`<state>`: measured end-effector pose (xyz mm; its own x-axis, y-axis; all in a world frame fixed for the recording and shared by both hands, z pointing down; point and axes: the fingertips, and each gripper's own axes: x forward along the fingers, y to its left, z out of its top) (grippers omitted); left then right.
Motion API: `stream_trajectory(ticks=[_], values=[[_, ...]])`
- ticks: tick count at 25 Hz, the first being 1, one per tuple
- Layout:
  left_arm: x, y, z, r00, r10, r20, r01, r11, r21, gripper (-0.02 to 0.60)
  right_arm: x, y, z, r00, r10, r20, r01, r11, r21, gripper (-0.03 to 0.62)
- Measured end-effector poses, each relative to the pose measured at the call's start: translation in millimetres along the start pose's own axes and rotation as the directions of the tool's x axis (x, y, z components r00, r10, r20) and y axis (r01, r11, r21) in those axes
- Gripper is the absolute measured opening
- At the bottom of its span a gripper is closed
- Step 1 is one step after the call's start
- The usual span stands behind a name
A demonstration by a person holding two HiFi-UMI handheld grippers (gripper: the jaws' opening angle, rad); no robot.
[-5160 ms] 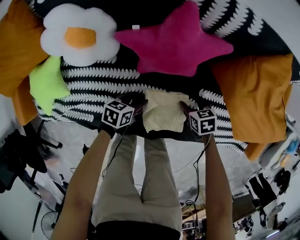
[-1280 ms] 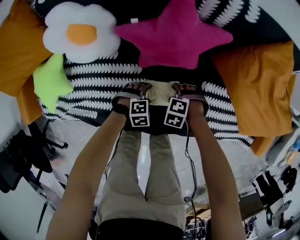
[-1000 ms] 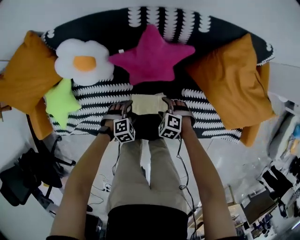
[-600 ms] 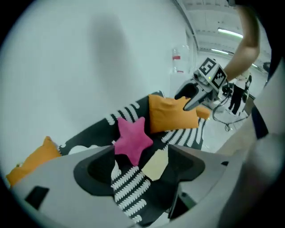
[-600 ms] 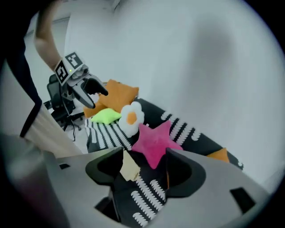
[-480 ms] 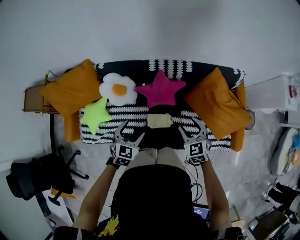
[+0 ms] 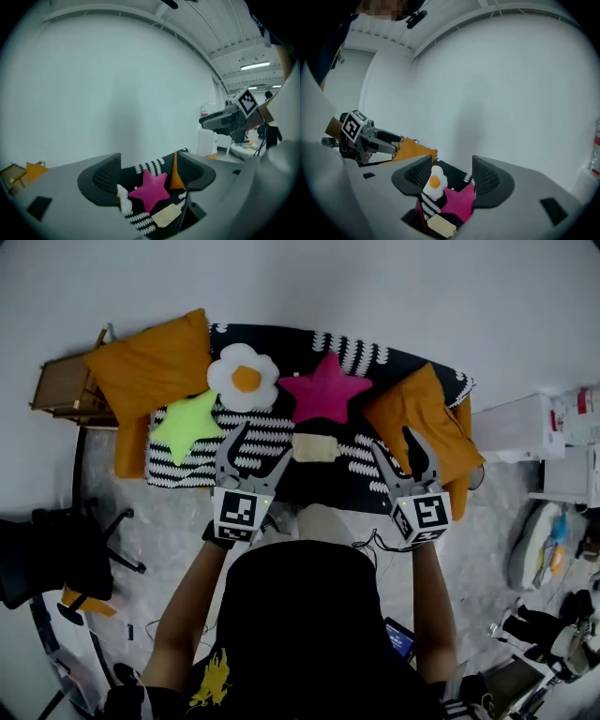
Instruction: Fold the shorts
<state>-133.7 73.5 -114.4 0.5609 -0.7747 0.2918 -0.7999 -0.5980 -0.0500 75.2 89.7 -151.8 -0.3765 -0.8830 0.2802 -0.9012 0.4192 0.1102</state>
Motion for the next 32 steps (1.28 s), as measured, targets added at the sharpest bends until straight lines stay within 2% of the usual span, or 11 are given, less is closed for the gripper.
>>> stream_trajectory(ticks=[4,7,10,13,18,22,26,29,32], values=[[-58.1,10.8,3.1,0.999,-0.009,0.037,0.01,1.0,-0.022,0.377,-25.1,54.9,22.4,0.999,-0.002,0.036,0.003,1.0,-0.018,0.287],[-90.0,7.0,-3.8,0.999,-0.004,0.054,0.007,0.998,-0.07,0.377,-46.3,77.8,25.3,0.996,-0.006,0.09,0.002,0.999,0.047,0.288],[-110.5,5.1,-6.2,0.998,0.007,0.069,0.0,0.995,-0.101,0.376,-55.8,94.7,22.4,0.996,0.004,0.088,-0.006,1.0,0.025,0.291],[-112.3,8.7,2.9,0.995,0.008,0.098,0.0,0.996,-0.087,0.376,-53.1,100.5,33.1,0.994,0.02,0.109,-0.021,1.0,0.005,0.29],[-115.1,4.9,24.5,0.987,-0.009,0.161,0.01,1.0,-0.005,0.367,-50.5,111.4,50.9,0.988,0.047,0.148,-0.038,0.997,-0.065,0.282],[-113.6,-12.9,45.3,0.981,-0.038,0.19,0.037,0.999,0.009,0.365,-58.3,104.0,65.4,0.986,0.065,0.152,-0.05,0.994,-0.099,0.265],[-117.2,-16.6,65.5,0.966,-0.032,0.257,0.03,0.999,0.013,0.359,-56.9,104.9,71.7,0.986,0.083,0.146,-0.064,0.989,-0.132,0.255],[-118.8,-15.4,66.2,0.963,-0.031,0.267,0.029,1.0,0.011,0.305,-56.3,108.0,72.4,0.988,0.079,0.132,-0.06,0.987,-0.146,0.247],[-122.6,-9.6,61.8,0.968,-0.017,0.249,0.015,1.0,0.009,0.264,-50.9,113.7,75.0,0.988,0.087,0.126,-0.067,0.985,-0.157,0.205]])
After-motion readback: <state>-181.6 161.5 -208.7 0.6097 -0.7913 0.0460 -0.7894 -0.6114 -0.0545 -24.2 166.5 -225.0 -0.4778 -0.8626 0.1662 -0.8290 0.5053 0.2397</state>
